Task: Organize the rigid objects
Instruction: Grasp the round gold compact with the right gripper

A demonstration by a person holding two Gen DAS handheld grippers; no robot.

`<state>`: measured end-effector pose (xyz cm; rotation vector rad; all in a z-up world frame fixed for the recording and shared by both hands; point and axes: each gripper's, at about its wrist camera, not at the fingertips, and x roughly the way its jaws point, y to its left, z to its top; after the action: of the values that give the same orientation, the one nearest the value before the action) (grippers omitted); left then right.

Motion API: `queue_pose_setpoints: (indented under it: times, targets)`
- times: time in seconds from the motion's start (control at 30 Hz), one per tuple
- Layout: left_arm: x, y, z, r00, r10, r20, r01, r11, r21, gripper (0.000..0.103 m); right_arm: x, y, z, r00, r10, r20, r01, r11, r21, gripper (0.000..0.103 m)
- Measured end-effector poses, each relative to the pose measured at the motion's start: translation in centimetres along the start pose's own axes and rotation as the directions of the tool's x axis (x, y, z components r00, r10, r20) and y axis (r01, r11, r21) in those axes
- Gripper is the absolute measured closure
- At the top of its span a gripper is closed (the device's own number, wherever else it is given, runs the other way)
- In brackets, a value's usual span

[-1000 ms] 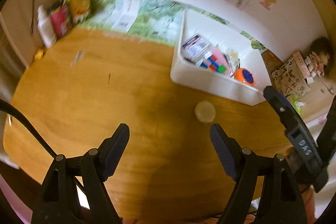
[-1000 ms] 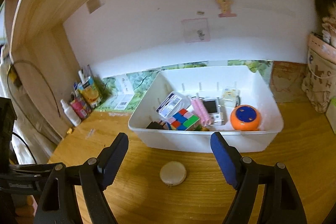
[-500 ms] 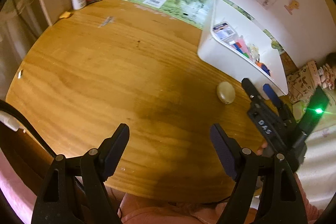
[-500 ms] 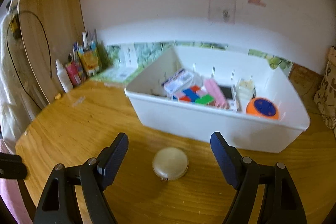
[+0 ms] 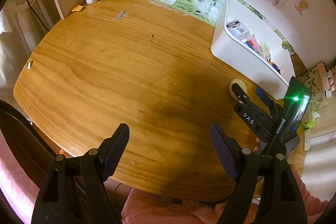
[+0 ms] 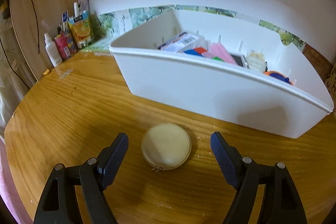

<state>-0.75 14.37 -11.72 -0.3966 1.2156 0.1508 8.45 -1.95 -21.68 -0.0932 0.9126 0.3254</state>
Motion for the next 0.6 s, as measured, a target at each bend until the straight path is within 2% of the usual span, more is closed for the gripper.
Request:
queue_pose_setpoints:
  times: [0.47, 0.6]
  targets:
    - [0.3, -1.6, 0.3, 1.0, 0.01, -0.008, -0.01, 0.999, 0.051, 0.021, 2.0, 0.6, -0.8, 0.998, -0.005, -0.065, 0.0, 0.996, -0.085, 0.025]
    - [0.3, -1.8, 0.4, 1.0, 0.003, -0.012, -0.002, 0.998, 0.056, 0.021, 2.0, 0.9, -0.7, 0.998, 0.02, -0.058, -0.025, 0.995, -0.093, 0.038]
